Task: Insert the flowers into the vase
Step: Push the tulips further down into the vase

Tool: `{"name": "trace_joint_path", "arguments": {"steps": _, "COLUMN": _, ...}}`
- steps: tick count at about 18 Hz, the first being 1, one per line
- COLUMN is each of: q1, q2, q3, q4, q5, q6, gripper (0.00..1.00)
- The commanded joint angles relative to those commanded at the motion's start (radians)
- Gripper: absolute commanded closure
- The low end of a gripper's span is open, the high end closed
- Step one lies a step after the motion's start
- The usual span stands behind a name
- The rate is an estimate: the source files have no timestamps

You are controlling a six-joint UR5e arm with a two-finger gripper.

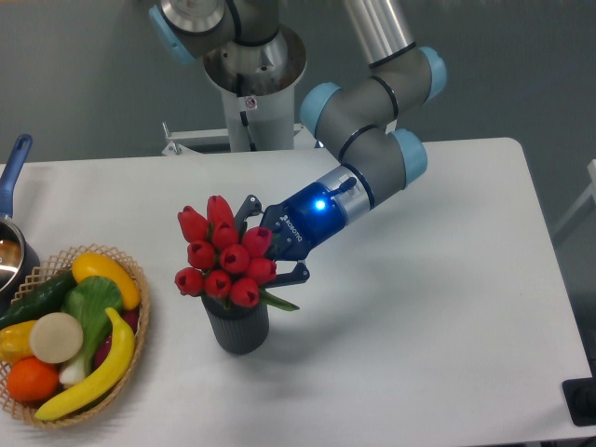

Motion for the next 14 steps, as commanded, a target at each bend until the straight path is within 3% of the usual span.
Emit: {"name": "trace_joint_path", "arguments": {"steps": 14, "q1": 0.005, "q2": -0.020, "q3": -0.008, "q4": 0.000, "q5": 0.015, "q6": 0.002, "gripper": 0.61}}
